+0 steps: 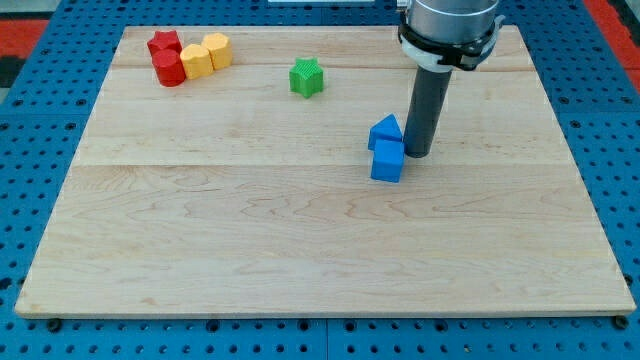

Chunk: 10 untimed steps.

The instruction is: Place the green circle below the yellow heart

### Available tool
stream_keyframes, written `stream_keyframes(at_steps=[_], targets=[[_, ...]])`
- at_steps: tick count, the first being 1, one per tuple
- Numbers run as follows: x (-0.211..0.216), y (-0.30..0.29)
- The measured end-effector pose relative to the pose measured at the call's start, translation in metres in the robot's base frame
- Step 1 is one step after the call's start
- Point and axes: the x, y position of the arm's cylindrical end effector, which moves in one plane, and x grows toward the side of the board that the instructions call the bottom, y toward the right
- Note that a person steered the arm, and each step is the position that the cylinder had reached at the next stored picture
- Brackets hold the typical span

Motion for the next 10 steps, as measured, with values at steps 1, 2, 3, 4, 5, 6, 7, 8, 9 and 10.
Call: stream_keyframes(at_steps=[1, 2, 3, 4, 5, 6, 7, 8, 9, 10], targets=[[0.0, 0.001], [-0.021, 0.002], [-0.053, 0.002], [-0.088, 0.002], [-0.131, 0.004], [-0.158, 0.0], [-0.176, -0.012], [-0.207, -0.006], [-0.196, 0.038], [-0.177, 0.058]])
